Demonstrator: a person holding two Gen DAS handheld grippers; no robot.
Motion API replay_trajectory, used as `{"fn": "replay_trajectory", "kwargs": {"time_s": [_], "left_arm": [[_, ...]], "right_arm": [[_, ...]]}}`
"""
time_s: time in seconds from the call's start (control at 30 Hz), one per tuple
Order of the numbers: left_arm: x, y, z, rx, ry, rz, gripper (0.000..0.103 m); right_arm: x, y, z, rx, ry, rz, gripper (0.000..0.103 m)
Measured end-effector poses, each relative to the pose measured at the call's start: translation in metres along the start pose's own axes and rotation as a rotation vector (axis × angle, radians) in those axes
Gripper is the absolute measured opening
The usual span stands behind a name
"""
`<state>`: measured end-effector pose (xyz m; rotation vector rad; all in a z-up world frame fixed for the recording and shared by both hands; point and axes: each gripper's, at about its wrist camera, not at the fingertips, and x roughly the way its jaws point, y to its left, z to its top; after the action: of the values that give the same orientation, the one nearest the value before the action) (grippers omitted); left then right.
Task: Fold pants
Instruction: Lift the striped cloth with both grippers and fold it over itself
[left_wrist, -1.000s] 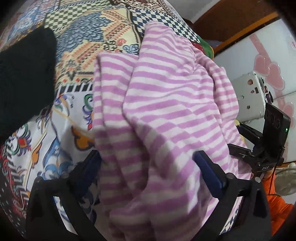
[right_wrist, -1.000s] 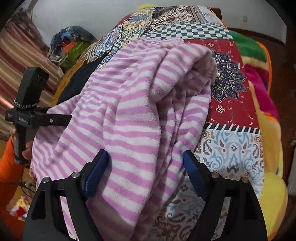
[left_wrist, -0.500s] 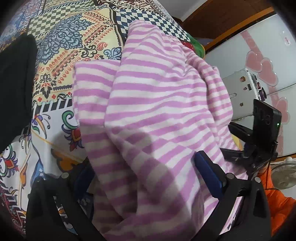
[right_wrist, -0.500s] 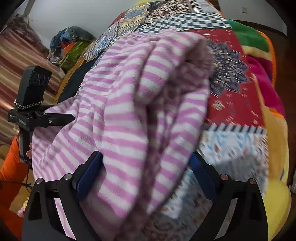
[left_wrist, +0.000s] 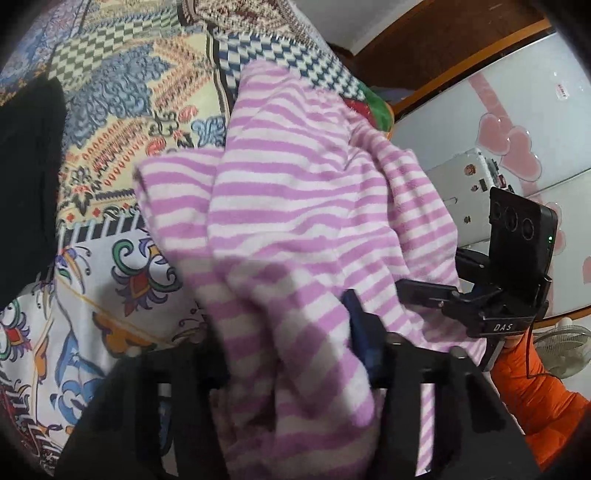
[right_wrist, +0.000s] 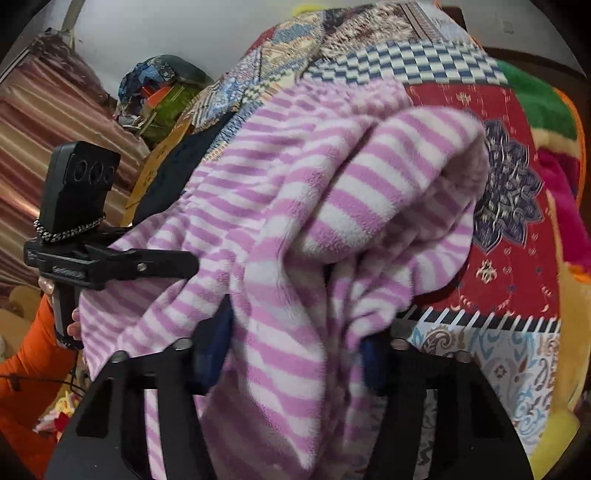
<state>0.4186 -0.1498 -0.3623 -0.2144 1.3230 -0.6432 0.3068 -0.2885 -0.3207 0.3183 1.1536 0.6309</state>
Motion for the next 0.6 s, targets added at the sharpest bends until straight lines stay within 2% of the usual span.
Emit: {"fn": "replay_trajectory", "kwargs": {"time_s": [0.13,0.37,0.6], "left_arm": [[-0.022,-0.015,-0.003,0.048,-0.068,0.014,0.032],[-0.077,-0.045,-0.014,0.131,-0.204,0.053,0.029],[-0.138,-0.033,-0.027,0.117,-0.323,0.074,0.029]], "right_arm": [[-0.018,0.014,0.005,-0.034,-0.049,-0.007,0.039],[-0.050,0.054,0.018,-0.110,-0.130,-0.002,0.037],[-0.073,0.099,0.035,-0.193,-0.217,0.001,0.037]]}}
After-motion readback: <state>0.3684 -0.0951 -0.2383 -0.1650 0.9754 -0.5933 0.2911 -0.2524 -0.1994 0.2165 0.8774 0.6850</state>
